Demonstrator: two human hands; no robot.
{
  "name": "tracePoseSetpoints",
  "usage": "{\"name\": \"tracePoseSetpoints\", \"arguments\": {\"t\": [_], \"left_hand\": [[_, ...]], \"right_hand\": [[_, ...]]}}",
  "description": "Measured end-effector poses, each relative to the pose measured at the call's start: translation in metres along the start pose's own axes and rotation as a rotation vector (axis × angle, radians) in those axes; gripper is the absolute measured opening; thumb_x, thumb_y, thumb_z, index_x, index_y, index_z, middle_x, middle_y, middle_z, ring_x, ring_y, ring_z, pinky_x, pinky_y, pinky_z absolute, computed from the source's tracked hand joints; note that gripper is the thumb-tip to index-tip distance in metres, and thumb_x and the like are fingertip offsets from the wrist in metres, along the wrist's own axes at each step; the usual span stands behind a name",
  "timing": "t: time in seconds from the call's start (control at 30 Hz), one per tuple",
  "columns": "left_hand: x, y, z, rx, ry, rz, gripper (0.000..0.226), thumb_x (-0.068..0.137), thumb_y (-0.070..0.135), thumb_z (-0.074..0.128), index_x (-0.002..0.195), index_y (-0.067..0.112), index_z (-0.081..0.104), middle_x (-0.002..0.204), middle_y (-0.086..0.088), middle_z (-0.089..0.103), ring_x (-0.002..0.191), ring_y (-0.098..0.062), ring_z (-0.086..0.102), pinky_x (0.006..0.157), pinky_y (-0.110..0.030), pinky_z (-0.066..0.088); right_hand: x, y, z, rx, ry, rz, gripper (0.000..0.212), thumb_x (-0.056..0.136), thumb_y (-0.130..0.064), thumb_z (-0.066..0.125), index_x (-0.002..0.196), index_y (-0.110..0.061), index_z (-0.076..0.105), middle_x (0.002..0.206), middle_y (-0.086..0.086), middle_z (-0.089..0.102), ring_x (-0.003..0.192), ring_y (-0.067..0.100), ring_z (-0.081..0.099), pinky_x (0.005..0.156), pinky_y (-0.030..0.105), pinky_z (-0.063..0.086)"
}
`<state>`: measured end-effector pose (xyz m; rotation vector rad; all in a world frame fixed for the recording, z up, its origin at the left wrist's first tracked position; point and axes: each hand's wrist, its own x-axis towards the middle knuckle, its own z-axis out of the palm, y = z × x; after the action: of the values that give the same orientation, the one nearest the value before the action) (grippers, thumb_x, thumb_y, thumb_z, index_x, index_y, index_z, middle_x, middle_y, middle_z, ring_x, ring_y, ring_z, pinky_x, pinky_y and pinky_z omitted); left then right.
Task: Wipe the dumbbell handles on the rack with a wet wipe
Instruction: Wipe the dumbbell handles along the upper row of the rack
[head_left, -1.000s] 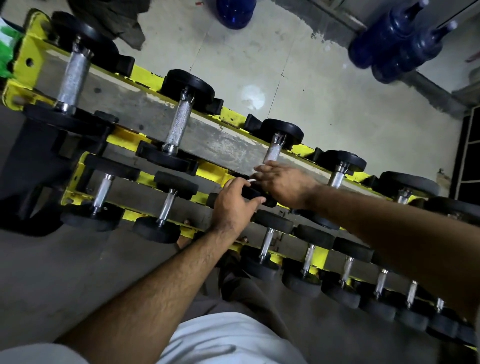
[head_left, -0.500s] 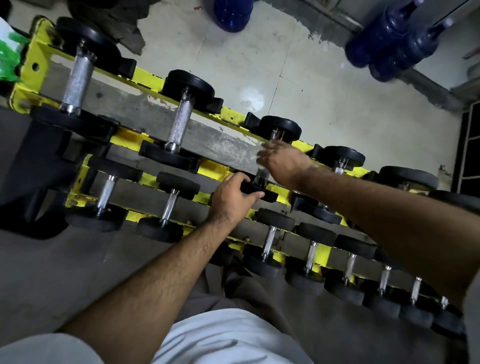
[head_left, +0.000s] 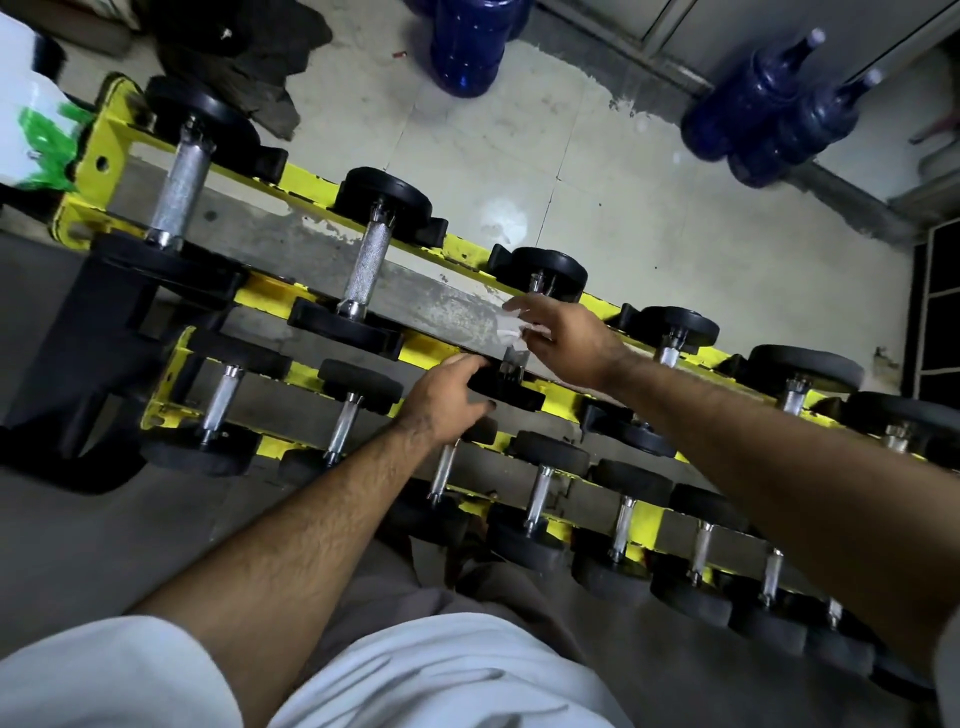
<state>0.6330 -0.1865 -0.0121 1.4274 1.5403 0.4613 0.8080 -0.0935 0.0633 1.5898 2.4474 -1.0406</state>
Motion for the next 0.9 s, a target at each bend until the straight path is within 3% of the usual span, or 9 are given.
{"name": "tracePoseSetpoints", "arguments": {"t": [0.13,0.2,0.3,0.47,0.6,0.77,0.9], "left_hand": [[0.008,-0.001,0.006,0.122,0.010,0.044,0.047,0.079,0.022,0.079,0.122,0.017,0.062,0.119,0.002,0.062,0.105,-0.021,0.060,0.089,-0.037,0.054],[0.010,-0.004,0.010,0.133,0.030,0.043,0.039,0.078,0.018,0.077,0.115,0.019,0.063,0.113,0.003,0.062,0.098,-0.020,0.061,0.081,-0.039,0.055],[0.009,-0.003,0.015,0.160,0.049,0.078,0.032,0.079,0.015,0.075,0.108,0.019,0.061,0.107,0.004,0.059,0.093,-0.020,0.059,0.074,-0.039,0.054],[0.005,0.003,0.015,0.317,0.099,0.167,0.030,0.080,0.013,0.069,0.108,0.015,0.059,0.106,0.001,0.056,0.102,-0.020,0.051,0.081,-0.042,0.053],[0.000,0.017,0.008,0.494,0.156,0.278,0.031,0.079,0.020,0.077,0.103,0.013,0.059,0.103,0.000,0.053,0.100,-0.018,0.048,0.083,-0.028,0.047],[-0.004,0.030,0.021,0.729,0.209,0.425,0.029,0.072,0.009,0.078,0.096,0.016,0.064,0.091,0.000,0.049,0.087,-0.017,0.045,0.076,-0.030,0.044],[-0.008,0.048,0.041,0.860,0.210,0.415,0.035,0.065,0.001,0.075,0.095,0.016,0.064,0.089,-0.001,0.046,0.083,-0.018,0.041,0.073,-0.031,0.039]], "right_hand": [[0.008,0.003,0.000,0.133,-0.002,0.115,0.031,0.093,-0.008,0.057,0.121,-0.019,0.067,0.121,-0.001,0.069,0.112,0.012,0.064,0.100,0.035,0.052],[0.009,0.005,-0.001,0.209,0.026,0.162,0.025,0.093,-0.004,0.058,0.105,-0.021,0.071,0.104,-0.004,0.072,0.096,0.011,0.067,0.087,0.033,0.055],[0.009,0.008,-0.005,0.269,0.058,0.214,0.024,0.095,-0.005,0.059,0.093,-0.026,0.068,0.088,-0.010,0.069,0.073,-0.003,0.060,0.068,0.022,0.046],[0.010,0.013,-0.008,0.161,0.101,0.133,0.023,0.092,-0.006,0.057,0.101,-0.021,0.072,0.098,-0.006,0.072,0.092,0.011,0.065,0.075,0.024,0.046],[0.007,0.011,-0.012,0.099,0.217,0.033,0.026,0.096,-0.012,0.058,0.113,-0.025,0.073,0.112,-0.004,0.074,0.104,0.012,0.067,0.087,0.026,0.053],[0.003,0.014,-0.012,0.014,0.283,-0.046,0.035,0.096,-0.008,0.055,0.119,-0.027,0.072,0.115,0.001,0.074,0.102,0.016,0.069,0.084,0.030,0.057],[0.004,0.023,-0.010,-0.031,0.353,-0.097,0.038,0.092,-0.005,0.052,0.115,-0.026,0.074,0.111,0.002,0.075,0.101,0.020,0.070,0.083,0.034,0.057]]}}
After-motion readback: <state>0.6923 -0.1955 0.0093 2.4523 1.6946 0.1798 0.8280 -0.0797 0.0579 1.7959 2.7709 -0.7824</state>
